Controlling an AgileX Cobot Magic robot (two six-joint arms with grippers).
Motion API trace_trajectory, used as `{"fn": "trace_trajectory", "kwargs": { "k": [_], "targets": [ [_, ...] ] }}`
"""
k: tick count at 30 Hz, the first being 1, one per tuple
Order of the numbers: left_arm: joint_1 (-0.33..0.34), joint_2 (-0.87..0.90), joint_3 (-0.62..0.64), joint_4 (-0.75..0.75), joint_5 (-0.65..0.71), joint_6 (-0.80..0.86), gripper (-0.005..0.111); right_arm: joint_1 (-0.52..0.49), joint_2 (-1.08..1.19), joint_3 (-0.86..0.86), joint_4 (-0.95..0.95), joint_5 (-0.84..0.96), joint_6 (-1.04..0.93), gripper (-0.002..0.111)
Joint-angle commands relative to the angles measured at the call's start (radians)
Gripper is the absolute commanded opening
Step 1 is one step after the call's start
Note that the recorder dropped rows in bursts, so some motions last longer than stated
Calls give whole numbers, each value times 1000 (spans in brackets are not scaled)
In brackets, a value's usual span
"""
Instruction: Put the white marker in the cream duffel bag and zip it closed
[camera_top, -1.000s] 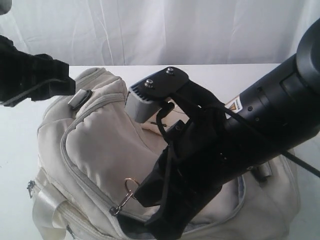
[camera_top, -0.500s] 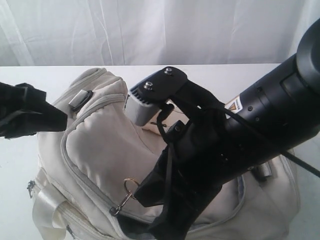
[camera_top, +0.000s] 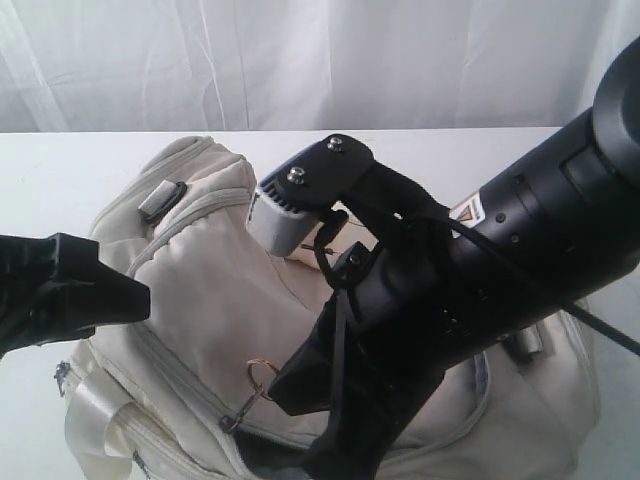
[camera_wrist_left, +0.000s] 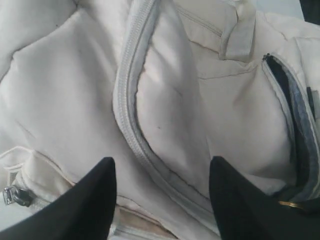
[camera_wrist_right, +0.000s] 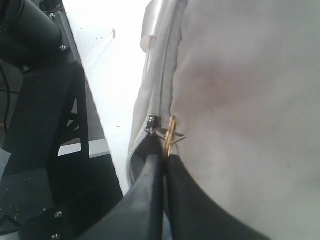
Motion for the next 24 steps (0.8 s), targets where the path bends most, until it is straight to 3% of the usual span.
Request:
{"fn": "trace_trajectory", "kwargs": {
  "k": [1, 16, 24],
  "targets": [
    [-6, -1, 21, -22, -38, -3, 59, 5, -10, 3, 8, 5, -4, 0],
    [-8, 103, 25, -71, -80, 27, 58, 5, -10, 3, 8, -3, -2, 0],
    [-8, 157, 25, -92, -136, 27, 28, 5, -10, 3, 25, -8, -2, 0]
  ]
}}
